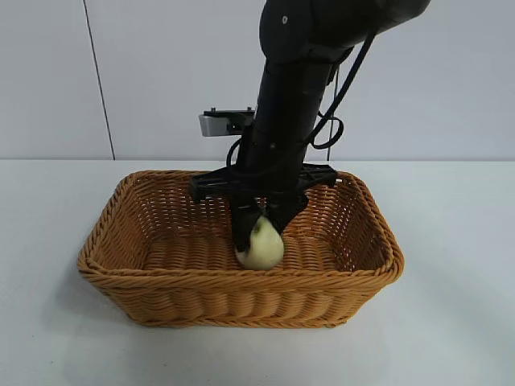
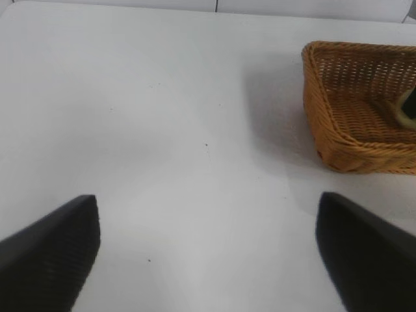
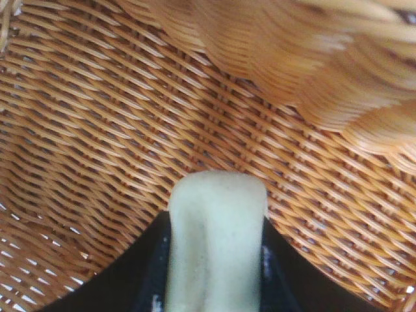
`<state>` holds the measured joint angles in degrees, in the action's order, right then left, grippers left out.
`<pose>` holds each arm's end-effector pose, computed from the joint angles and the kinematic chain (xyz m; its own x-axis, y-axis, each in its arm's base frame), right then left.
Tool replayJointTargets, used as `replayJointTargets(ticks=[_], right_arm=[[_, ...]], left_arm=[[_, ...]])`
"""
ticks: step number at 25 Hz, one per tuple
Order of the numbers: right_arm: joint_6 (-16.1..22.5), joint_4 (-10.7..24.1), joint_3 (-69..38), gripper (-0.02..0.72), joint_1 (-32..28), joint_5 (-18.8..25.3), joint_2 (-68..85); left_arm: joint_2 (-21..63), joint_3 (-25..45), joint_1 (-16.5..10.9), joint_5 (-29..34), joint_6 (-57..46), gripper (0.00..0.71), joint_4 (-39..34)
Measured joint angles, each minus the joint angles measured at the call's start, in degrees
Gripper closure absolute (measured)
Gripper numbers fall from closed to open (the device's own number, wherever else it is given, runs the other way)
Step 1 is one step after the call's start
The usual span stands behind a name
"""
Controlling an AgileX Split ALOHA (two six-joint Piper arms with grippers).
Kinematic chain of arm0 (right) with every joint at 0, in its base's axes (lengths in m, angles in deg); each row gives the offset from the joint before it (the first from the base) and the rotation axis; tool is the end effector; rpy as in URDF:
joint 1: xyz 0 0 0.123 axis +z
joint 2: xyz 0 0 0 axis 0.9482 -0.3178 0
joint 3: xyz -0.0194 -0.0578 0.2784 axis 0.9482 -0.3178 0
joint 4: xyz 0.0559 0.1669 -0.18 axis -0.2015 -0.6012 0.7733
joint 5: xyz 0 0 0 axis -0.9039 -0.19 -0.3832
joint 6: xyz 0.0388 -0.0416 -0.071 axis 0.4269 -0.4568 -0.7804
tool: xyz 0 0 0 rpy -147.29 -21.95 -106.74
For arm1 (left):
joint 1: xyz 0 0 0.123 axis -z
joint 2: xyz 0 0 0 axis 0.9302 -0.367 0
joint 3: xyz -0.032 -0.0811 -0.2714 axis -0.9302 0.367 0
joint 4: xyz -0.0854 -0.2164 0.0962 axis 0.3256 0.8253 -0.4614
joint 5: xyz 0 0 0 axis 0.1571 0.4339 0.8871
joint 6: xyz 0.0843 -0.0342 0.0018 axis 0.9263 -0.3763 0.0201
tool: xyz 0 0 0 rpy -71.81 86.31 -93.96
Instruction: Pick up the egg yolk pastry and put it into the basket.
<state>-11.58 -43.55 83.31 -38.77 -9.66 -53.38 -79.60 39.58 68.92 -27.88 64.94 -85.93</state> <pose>0.3747 0.2506 0.1818 -0.8834 -0.4129 -0.2218 -0.4448 0.8877 0.1190 -0.0049 -0.0046 0.2737 -0.4667 -0.0435 -0.8834 0.0308 0.9974 -0.0654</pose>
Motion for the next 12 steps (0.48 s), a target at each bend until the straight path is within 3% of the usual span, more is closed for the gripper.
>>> replayJointTargets(ticks=[6,8,12], right_arm=[[1.3,5.3,11.9,0.101,0.1,12.1,0.9],[1.8,7.2,14.5,0.101,0.0,12.9,0.9],[2.9,7.8,15.5,0.101,-2.1,13.3,1.0]], left_arm=[[0.0,0.0,0.0,0.0,0.0,0.014,0.0],[0.0,0.0,0.0,0.0,0.0,0.014,0.0],[0.0,0.0,0.0,0.0,0.0,0.014,0.0]])
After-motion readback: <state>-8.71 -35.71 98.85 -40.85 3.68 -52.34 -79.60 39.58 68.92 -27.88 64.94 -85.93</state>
